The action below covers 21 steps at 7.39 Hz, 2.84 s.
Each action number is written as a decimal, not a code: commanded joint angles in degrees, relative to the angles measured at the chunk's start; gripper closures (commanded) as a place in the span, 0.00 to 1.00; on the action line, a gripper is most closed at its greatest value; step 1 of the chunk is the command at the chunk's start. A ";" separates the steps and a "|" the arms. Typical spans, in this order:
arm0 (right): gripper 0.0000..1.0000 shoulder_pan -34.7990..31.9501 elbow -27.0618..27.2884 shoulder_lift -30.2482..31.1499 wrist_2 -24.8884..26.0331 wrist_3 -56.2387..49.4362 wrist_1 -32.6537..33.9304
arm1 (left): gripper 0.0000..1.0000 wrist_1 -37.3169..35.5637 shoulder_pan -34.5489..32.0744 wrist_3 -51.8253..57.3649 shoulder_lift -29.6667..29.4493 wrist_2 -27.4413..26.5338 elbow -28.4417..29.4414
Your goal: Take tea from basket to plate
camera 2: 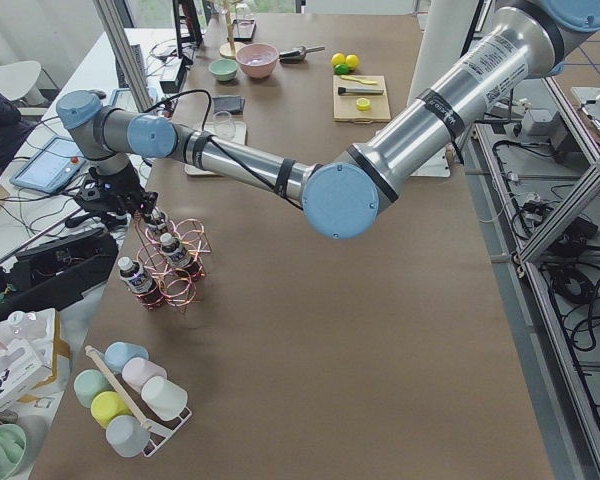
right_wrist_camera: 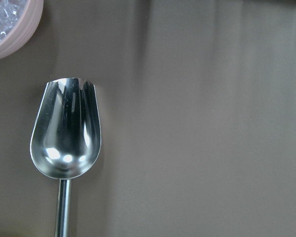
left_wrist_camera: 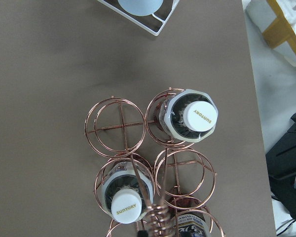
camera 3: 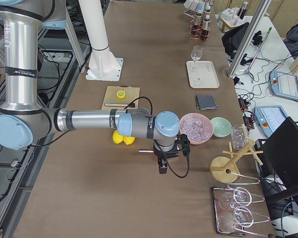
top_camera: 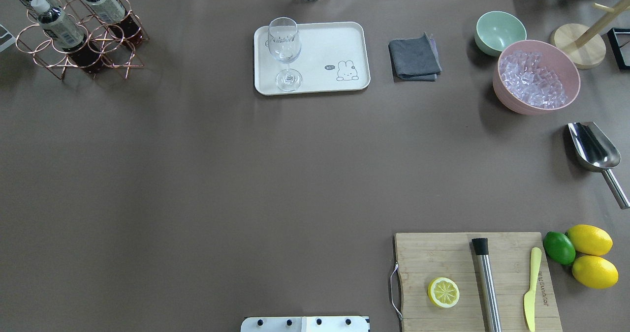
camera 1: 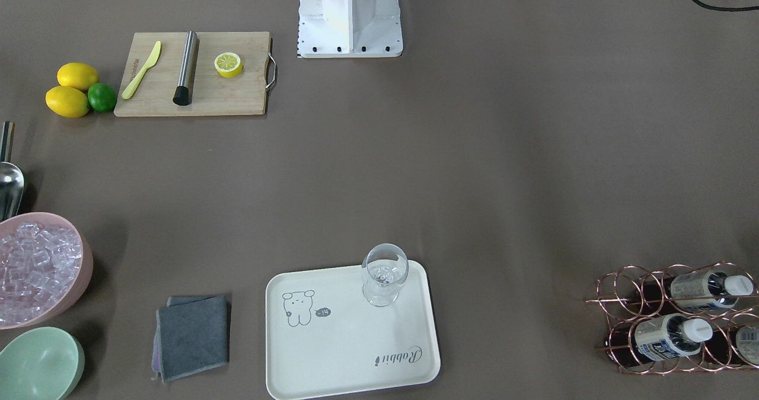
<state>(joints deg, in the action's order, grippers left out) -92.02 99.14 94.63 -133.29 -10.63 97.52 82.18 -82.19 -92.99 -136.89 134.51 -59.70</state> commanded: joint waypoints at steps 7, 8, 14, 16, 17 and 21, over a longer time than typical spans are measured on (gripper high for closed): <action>0.01 0.00 -0.17 -0.15 -0.04 0.00 -0.05 | 1.00 -22.18 -3.86 2.55 1.35 2.25 -26.00; 0.01 0.00 -0.17 -0.15 -0.04 -0.09 -0.05 | 1.00 -26.15 -3.77 2.38 1.79 3.64 -32.78; 0.01 -0.09 -0.08 0.72 0.04 -0.18 0.04 | 1.00 -27.44 2.53 -26.87 2.76 13.59 -50.41; 0.01 -0.09 -0.26 1.26 -0.04 -0.09 0.04 | 1.00 -18.94 7.19 -33.63 3.99 13.50 -50.69; 0.01 -0.09 -0.61 1.26 0.13 0.00 0.04 | 1.00 -16.37 9.30 -34.70 4.43 13.59 -50.78; 0.01 -0.09 -0.61 1.26 0.48 0.09 0.04 | 1.00 -3.21 13.09 -46.35 12.41 17.02 -59.81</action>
<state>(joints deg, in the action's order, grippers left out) -92.11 98.61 95.88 -132.86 -10.63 97.55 72.18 -71.52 -132.65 -129.04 150.32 -115.05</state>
